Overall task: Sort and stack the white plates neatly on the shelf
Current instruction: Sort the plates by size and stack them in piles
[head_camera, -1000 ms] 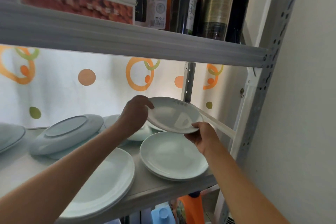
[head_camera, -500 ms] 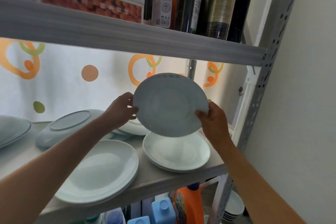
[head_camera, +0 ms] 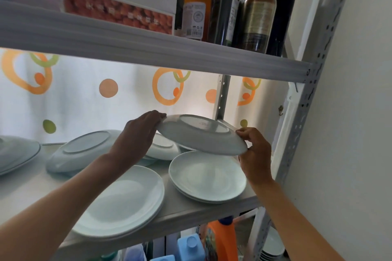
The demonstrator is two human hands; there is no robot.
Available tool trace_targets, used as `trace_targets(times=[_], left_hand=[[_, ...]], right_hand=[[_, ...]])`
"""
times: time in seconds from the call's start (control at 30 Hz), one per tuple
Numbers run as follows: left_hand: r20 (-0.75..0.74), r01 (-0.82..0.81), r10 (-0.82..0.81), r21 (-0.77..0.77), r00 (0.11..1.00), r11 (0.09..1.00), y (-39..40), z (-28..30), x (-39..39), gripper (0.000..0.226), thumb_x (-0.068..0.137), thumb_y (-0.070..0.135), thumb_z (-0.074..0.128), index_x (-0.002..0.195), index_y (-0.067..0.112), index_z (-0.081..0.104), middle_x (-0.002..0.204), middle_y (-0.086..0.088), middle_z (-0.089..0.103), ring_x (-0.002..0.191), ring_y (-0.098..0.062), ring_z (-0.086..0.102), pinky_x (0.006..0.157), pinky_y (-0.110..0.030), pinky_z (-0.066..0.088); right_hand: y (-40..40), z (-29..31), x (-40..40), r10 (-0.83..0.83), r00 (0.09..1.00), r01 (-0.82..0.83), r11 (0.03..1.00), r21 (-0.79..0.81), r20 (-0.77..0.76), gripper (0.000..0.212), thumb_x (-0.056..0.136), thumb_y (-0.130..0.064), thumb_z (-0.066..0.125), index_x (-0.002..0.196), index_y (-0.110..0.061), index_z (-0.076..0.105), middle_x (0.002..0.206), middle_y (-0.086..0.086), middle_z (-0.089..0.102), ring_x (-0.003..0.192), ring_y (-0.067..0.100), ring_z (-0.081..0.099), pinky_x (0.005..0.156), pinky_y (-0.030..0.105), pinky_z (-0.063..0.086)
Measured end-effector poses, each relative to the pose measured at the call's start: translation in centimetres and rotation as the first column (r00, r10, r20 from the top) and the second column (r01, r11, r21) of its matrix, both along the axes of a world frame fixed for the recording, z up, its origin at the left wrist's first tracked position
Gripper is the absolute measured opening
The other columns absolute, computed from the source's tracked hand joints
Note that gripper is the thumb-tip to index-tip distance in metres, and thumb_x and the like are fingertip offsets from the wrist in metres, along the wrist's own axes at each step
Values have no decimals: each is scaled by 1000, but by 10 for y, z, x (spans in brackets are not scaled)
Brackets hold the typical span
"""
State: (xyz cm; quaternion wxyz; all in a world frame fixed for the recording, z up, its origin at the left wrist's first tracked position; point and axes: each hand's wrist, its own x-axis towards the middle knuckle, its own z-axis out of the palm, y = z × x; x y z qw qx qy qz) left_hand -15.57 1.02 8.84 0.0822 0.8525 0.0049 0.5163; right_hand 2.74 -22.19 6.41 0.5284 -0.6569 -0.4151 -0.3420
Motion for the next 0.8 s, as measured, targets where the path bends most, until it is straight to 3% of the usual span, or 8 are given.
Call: trace_targets(times=[0.07, 0.13, 0.23, 0.3, 0.4, 0.53, 0.67, 0.8], left_hand=[[3, -13, 13, -137, 1000, 991, -2, 2, 2, 11, 96, 17, 50, 92, 9, 55, 84, -6, 70, 74, -34, 64, 66, -43, 53], [-54, -6, -16, -393, 998, 919, -3, 6, 4, 11, 93, 16, 58, 84, 12, 53, 69, -6, 64, 67, -34, 59, 66, -41, 49], [-84, 86, -191, -672, 978, 735, -8, 14, 8, 8, 86, 15, 63, 80, 11, 67, 62, -6, 70, 60, -29, 67, 67, -37, 57], [-177, -14, -173, -737, 969, 676, -11, 13, 11, 15, 86, 12, 62, 76, 5, 70, 52, -6, 67, 49, -25, 67, 58, -31, 57], [-353, -173, -135, -713, 926, 679, -13, 2, 19, 21, 85, 7, 61, 67, -1, 69, 41, -4, 61, 37, -16, 60, 45, -18, 49], [-554, -328, -60, -572, 830, 752, -14, -18, 26, 33, 87, 7, 58, 54, 2, 63, 33, -1, 55, 27, -9, 49, 38, -15, 43], [-679, -371, -28, -435, 734, 820, -17, -32, 34, 34, 88, 10, 57, 56, 3, 62, 45, -5, 61, 31, -12, 51, 43, -21, 46], [-742, -375, 3, -334, 670, 865, -20, -38, 41, 30, 90, 13, 54, 64, 3, 64, 59, -8, 69, 39, -14, 59, 44, -21, 47]], right_hand=[[-2, 5, -1, 7, 991, -2, 999, 34, -134, 14, 80, -6, 76, 77, -16, 66, 69, -5, 65, 63, 13, 60, 56, 25, 48], [-4, 11, 0, 37, 962, -19, 997, 70, -272, 20, 78, -18, 79, 71, -26, 62, 59, -1, 61, 55, 14, 53, 55, 27, 45], [-6, 13, 1, 79, 920, -32, 992, 126, -384, 18, 81, -17, 77, 91, -27, 66, 56, 4, 57, 50, 11, 49, 55, 21, 45], [-7, 9, 7, 4, 903, 20, 999, 51, -430, 19, 85, -16, 73, 104, -15, 71, 65, 4, 64, 56, 10, 55, 60, 21, 49], [-6, -1, 15, -118, 868, 49, 987, -153, -482, 17, 84, -15, 72, 99, -7, 73, 84, 6, 71, 78, 24, 67, 74, 31, 53], [-8, -17, 16, -269, 859, 100, 922, -373, -435, 13, 85, -16, 69, 93, -5, 72, 84, 8, 70, 77, 24, 62, 69, 23, 39], [-14, -27, 21, -359, 858, 157, 864, -478, -367, 19, 87, -24, 68, 99, -11, 72, 98, 6, 73, 81, 19, 59, 75, 23, 41], [-20, -33, 27, -335, 856, 102, 856, -507, -393, 17, 87, -25, 68, 98, -12, 72, 95, 3, 72, 85, 19, 62, 80, 29, 51]])
